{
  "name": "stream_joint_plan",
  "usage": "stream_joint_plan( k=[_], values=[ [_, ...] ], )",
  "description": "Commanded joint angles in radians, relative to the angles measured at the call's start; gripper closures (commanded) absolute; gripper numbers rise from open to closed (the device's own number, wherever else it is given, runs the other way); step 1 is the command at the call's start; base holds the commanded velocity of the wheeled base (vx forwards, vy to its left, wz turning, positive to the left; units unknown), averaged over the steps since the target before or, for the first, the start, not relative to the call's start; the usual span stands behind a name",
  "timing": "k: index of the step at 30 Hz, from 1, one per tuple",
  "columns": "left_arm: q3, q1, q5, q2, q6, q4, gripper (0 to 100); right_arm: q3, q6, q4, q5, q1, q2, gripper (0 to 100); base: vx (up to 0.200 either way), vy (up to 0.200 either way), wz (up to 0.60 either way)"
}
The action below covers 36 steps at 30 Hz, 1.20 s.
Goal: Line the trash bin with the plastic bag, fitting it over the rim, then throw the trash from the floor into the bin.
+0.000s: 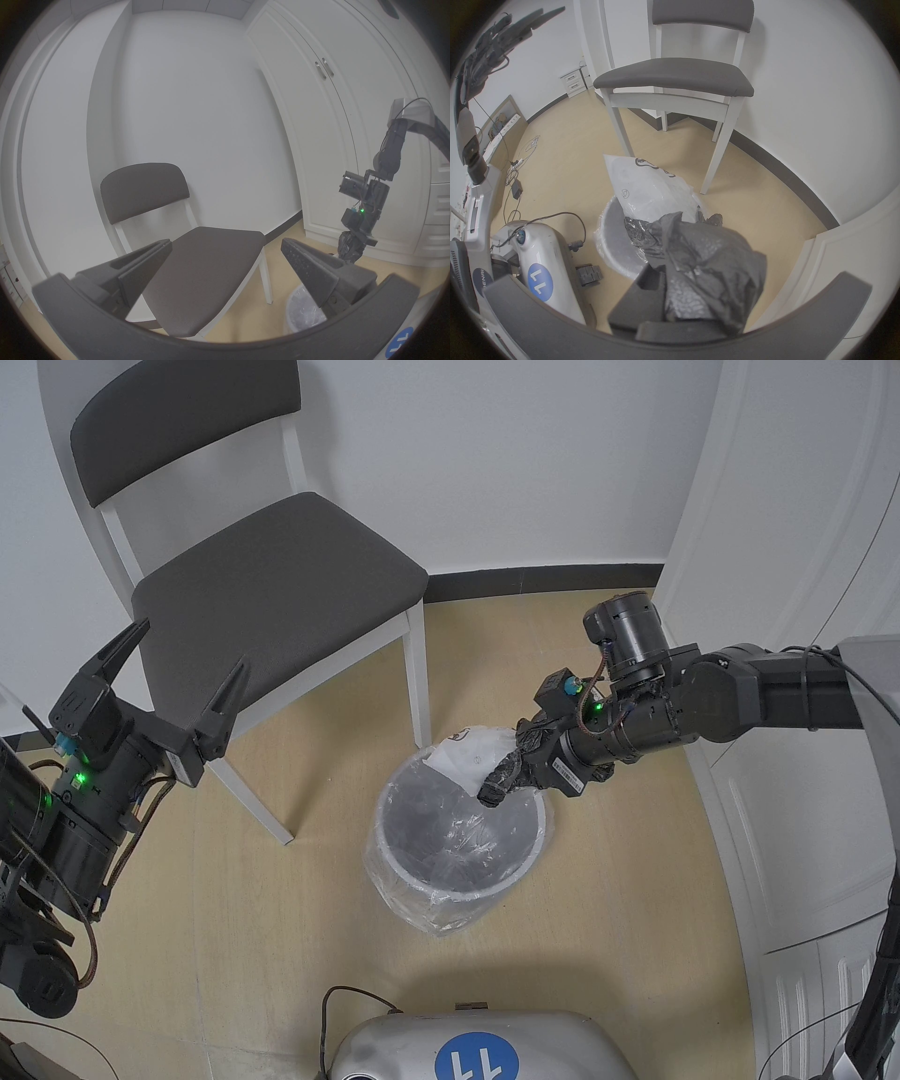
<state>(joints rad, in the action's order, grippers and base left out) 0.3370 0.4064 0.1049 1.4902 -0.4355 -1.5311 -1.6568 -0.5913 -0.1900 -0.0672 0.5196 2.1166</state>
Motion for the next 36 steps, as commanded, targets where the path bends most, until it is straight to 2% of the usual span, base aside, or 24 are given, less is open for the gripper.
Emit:
stream_joint_plan(
  k=[1,6,8,11,14,36],
  values=[
    [-0.018,-0.031,-0.019,-0.030,0.000,0.000,0,-0.093,-0.009,-0.003,0.001,0.013,0.115,100,0.000,0.000,0.00],
    [-0.021,-0.087,-0.030,-0.044,-0.002,0.000,0,-0.167,-0.013,-0.003,0.001,0.007,0.186,100,0.000,0.000,0.00],
    [-0.027,-0.121,-0.063,-0.044,-0.002,-0.001,0,-0.190,-0.013,-0.003,0.001,0.005,0.209,100,0.000,0.000,0.00],
    [-0.049,-0.185,-0.183,-0.044,-0.002,-0.001,0,-0.215,-0.019,-0.005,0.003,0.005,0.247,100,0.000,0.000,0.00],
    [-0.061,-0.199,-0.232,-0.044,-0.002,-0.001,0,-0.228,-0.036,-0.006,0.006,0.005,0.275,100,0.000,0.000,0.00],
    [-0.076,-0.199,-0.241,-0.027,-0.011,0.000,0,-0.302,-0.081,-0.008,0.007,0.020,0.414,100,0.000,0.000,0.00]
  ],
)
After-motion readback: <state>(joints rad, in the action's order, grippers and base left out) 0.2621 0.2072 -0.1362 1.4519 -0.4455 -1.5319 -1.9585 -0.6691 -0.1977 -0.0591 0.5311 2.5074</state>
